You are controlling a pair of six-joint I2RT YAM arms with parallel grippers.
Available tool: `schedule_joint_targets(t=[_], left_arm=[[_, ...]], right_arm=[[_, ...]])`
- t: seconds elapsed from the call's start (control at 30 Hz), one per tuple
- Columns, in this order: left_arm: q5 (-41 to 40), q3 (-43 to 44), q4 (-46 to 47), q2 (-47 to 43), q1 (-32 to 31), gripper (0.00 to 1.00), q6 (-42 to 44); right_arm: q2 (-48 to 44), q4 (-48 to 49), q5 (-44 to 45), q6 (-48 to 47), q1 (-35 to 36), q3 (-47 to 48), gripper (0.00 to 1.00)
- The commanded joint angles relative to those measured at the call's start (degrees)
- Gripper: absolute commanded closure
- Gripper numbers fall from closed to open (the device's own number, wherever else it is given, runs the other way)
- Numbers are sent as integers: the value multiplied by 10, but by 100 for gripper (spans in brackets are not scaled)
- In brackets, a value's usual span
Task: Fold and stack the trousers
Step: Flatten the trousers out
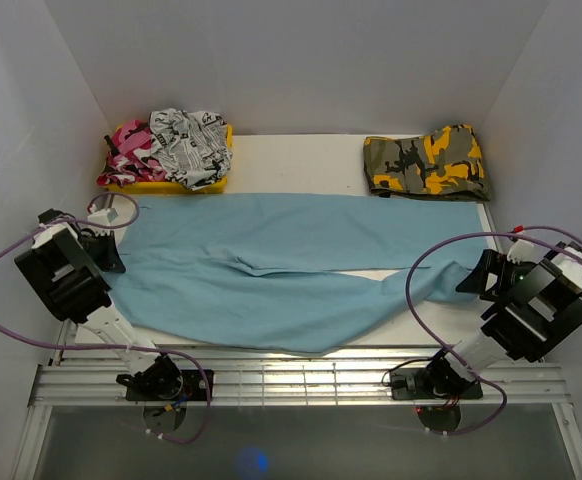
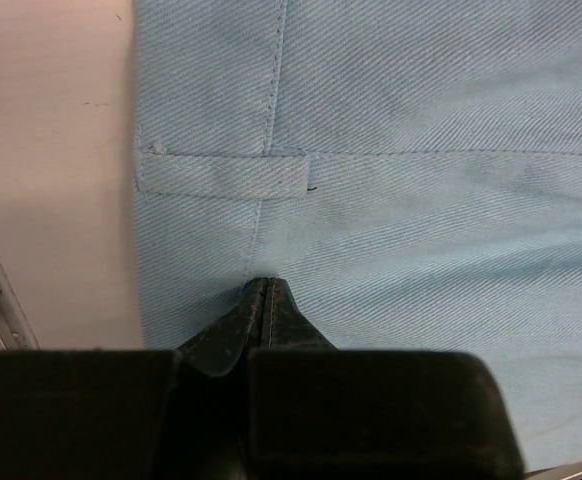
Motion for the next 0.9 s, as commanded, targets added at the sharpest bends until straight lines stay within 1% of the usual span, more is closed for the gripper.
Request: schedule_joint_targets(t=[0.0,0.13,0.27,0.37,0.43,0.5,0.53,0.6,0.63,0.67,0.7,0.73,0.77,0.8,0.83,0.87], left_arm=[[-14,12,5,8,4,91,1],[-9,25,-4,12,4,91,-4],[-14,49,-16,20,4,91,-4],[-14,59,-21,23,4,91,-5],[-14,62,-21,23,4,91,-6],[-15,61,-21,23,4,91,-6],[-15,61,-21,23,4,91,-8],[-17,62,-21,24,4,91,-10],[-16,59,-21,23,4,91,-9],[-15,58,-18,22,4,91,-7],[-17,54,-16,19,4,91,-6],[-19,50,-13,19,4,91,-5],[-22,48,-6,20,4,92,-6],[-29,45,-2,22,4,93,-9],[-32,40,6,23,5,94,-9],[-34,38,9,24,4,95,-11]], right_arm=[[-17,82,-46,15,-5,-30,3],[21,115,-49,10,-1,-40,4],[27,147,4,-7,-1,-69,5],[27,162,21,-30,-1,-85,5],[27,148,4,-63,-1,-95,8],[28,141,-37,-88,1,-107,15],[34,131,-49,-120,0,-109,23],[50,90,-62,-153,-1,-96,40],[51,67,-62,-180,-6,-64,61],[44,12,-69,-197,-23,-41,72],[40,-18,-71,-214,-28,-14,82],[36,-44,-69,-225,-33,49,92],[34,-95,-52,-236,-33,83,92],[36,-121,-39,-245,-33,118,92],[40,-143,-24,-246,-33,178,92],[44,-146,21,-219,-32,200,92]])
